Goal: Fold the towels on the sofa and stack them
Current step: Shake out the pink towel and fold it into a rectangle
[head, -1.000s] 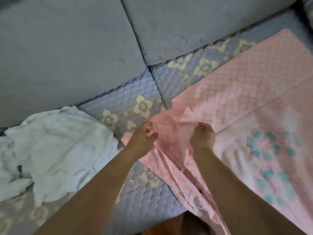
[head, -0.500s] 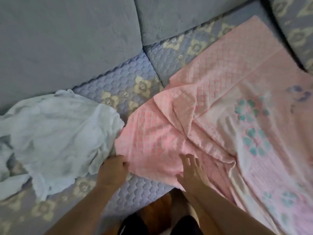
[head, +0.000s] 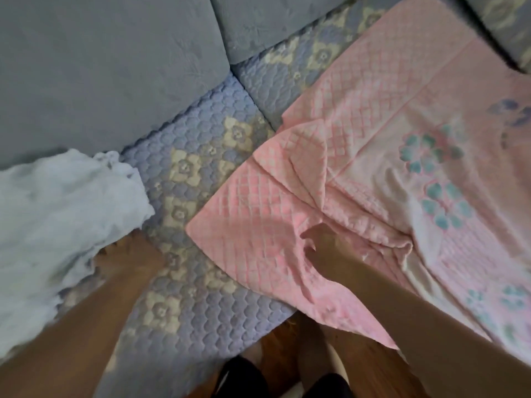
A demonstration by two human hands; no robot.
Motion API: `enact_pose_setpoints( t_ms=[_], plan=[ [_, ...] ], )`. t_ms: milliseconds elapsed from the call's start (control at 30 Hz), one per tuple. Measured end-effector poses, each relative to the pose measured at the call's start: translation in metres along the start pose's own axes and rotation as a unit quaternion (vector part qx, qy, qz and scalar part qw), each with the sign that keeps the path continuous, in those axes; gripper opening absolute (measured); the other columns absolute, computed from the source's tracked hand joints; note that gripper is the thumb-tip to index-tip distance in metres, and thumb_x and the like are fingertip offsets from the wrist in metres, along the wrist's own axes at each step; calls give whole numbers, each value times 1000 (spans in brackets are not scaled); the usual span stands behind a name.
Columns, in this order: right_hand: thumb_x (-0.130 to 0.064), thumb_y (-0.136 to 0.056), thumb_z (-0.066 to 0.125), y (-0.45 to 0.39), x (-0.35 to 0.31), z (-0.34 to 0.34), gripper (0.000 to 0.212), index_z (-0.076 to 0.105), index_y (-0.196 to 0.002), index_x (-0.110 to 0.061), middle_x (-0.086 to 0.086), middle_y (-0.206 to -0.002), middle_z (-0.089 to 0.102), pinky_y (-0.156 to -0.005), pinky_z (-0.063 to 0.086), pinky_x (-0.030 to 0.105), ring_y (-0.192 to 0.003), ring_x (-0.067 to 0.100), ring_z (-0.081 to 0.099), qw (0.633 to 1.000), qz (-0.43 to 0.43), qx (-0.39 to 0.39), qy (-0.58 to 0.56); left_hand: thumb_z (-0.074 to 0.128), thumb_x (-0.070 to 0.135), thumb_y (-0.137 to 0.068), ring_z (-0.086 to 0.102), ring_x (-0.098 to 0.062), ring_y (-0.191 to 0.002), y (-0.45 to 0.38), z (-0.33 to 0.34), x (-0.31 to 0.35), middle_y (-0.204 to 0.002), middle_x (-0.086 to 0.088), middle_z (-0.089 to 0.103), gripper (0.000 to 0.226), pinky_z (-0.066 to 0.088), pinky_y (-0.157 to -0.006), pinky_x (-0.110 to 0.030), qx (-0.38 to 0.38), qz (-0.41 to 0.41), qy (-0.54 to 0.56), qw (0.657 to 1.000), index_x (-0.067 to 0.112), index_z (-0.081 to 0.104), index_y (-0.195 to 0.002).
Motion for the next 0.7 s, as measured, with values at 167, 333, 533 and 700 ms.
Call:
enact_pose_setpoints(
  t_ms=[167, 333, 533, 700],
  plan=[
    [-43, -93, 45, -79, -58, -11, 42, 53, -134, -47, -2, -164, 11, -120, 26, 53, -152, 24, 9, 999, -38, 31, 12, 60, 47, -84, 54, -39, -116, 83, 28, 89, -132, -20, 53, 69, 46, -94, -42, -94, -31, 331, 938, 0, 48, -133],
    [-27, -98, 46, -114, -42, -29, 59, 28, -154, -24, -2, -163, 19, -119, 23, 42, -147, 26, 24, 996, 57, 62, -22, 73, 40, -84, 61, -21, -72, 95, 104, 106, -92, -14, 62, 47, 53, -69, -33, -226, -151, 633, 725, 3, 61, -111],
    [-12, -91, 64, 14, -71, -161, 16, 75, -93, -23, -8, -76, 68, -53, 44, 17, -55, 1, 52, 893, -8, 306, -329, 62, 40, -97, 60, -22, -76, 99, 90, 108, -73, -4, 53, 29, 58, -75, -36, -333, -115, 659, 665, 11, 62, -93],
    [-3, -90, 67, 96, -152, -192, 26, 77, -98, -26, -13, -79, 70, -55, 45, 19, -62, 5, 59, 875, -137, 274, -374, 55, 35, -101, 59, -24, -53, 89, 72, 103, -54, -8, 56, 42, 58, -73, -44, -281, -105, 600, 741, 9, 58, -68]
  ],
)
Point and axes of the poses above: each hand's wrist, its own y-axis away from the middle knuckle, its own z-axis out of the palm, x = y × z, the point moved 7 cm from there along -y, towards the middle knuckle
